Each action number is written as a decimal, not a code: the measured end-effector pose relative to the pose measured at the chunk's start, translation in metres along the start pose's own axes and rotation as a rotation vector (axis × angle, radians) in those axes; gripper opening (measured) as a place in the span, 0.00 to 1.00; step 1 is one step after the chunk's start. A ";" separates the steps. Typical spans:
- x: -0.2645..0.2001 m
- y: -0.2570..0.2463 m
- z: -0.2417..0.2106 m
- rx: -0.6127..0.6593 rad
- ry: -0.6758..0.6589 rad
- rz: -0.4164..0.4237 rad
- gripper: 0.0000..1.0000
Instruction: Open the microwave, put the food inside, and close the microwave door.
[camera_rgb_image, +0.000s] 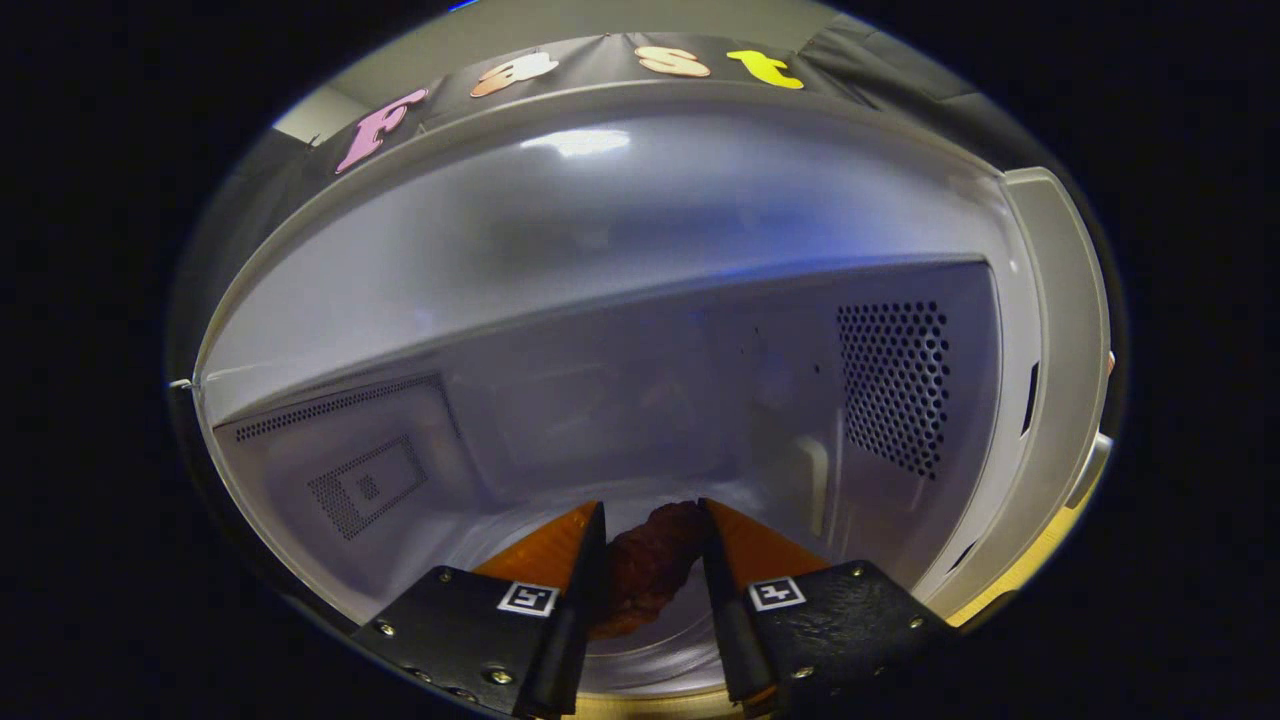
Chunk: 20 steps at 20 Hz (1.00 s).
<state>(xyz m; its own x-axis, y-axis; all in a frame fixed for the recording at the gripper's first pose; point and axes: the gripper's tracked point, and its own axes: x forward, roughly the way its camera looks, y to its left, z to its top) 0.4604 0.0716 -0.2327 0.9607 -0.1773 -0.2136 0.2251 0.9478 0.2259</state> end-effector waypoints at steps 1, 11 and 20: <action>-0.001 -0.006 -0.003 -0.018 0.009 -0.025 0.58; -0.109 0.045 0.015 -0.157 0.061 0.282 0.66; -0.330 0.133 0.091 -0.161 -0.119 0.702 0.68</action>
<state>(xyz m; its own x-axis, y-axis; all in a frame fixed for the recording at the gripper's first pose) 0.1877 0.2323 -0.0460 0.8831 0.4677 0.0376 -0.4685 0.8742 0.1275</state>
